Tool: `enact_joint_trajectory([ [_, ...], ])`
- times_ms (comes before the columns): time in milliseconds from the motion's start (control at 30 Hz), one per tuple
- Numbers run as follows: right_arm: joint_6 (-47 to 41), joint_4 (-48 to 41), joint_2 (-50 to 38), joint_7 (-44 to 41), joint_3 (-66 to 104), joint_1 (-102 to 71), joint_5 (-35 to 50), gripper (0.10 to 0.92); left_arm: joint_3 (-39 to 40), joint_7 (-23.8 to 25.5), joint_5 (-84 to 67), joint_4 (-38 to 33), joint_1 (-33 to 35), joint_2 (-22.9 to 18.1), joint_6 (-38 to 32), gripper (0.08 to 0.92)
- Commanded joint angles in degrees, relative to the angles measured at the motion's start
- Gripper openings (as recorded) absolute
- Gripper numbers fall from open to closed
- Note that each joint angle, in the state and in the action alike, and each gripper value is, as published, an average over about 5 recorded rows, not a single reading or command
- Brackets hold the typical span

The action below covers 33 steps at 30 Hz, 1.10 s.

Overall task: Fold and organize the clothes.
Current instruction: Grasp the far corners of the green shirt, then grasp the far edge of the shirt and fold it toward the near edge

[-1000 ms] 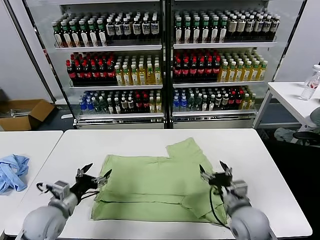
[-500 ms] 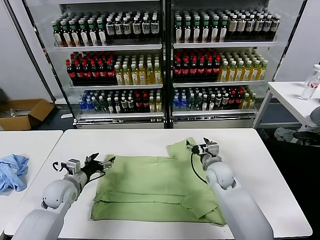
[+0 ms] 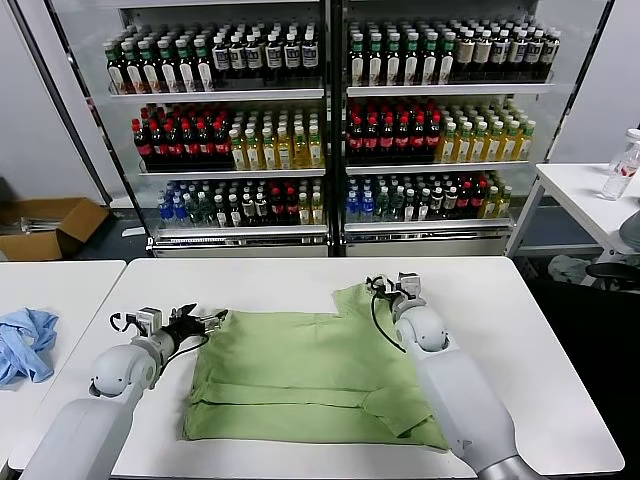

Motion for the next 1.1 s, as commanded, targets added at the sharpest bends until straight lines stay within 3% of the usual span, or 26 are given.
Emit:
enact_joint_trajectory([
  [33,1.11,-5.62,1.73,-0.42,0.0,2.57,-0.98,0.758,0.88,1.17,0.92,2.91,-2.18,-0.25,0.2,0.791],
  [733,1.59,-2.14,0.77,-1.03,0.48,0.25,0.43,0.157,-0.03,2.28,1.96,1.33,0.41,-1.4,-0.74,0.204],
  [900,3.08,6.97,-1.19,-1.08,1.29,-3.46,4.25,0.105,-0.87,1.14,-3.06,-1.87,0.94,-0.36,-1.77,0.099],
  [1100,-1.29,29.99,-8.49,1.91,3.21,-13.68,11.92,0.105,-3.86,-0.68,-10.71,-12.59,8.5,3.35,-2.41,0.085],
])
